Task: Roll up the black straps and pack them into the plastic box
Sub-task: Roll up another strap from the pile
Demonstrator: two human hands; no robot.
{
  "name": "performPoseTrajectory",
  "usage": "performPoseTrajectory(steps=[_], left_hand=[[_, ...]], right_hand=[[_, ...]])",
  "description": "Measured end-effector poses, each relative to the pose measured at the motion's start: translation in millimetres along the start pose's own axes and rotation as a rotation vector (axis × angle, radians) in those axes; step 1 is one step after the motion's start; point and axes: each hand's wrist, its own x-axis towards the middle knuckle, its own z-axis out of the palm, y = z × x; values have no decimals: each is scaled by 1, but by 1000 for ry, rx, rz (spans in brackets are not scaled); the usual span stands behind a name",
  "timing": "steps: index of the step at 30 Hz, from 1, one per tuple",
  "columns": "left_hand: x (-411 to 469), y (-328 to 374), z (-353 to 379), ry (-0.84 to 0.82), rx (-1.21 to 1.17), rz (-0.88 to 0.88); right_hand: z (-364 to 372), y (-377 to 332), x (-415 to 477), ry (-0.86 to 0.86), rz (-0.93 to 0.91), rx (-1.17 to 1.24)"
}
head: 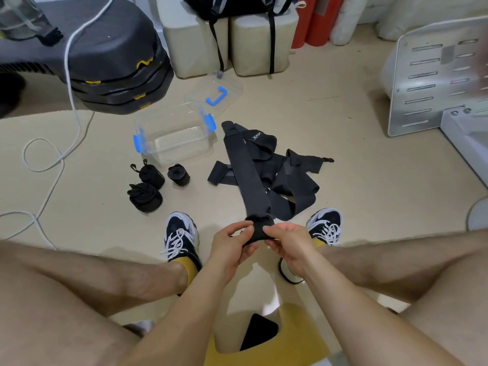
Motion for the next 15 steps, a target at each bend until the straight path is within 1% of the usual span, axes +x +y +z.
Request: performPoseTrajectory(steps=[2,4,6,11,13,15], left_hand=[[0,0,-3,-90,-14,0],[1,-2,-5,-138,45,16],[3,-3,-6,-113,83,45],[7,-9,-5,-57,79,48],[8,-10,-6,-53,69,41],[10,-9,-7,-53,4,24]], right_hand=[[0,-3,2,24,7,46],[-1,-6,2,40,21,90],[-1,-7,3,57,25,93],[3,-4,4,54,24,78],[4,-6,2,10,3,53],[3,-10,-2,-111,-25,-21]])
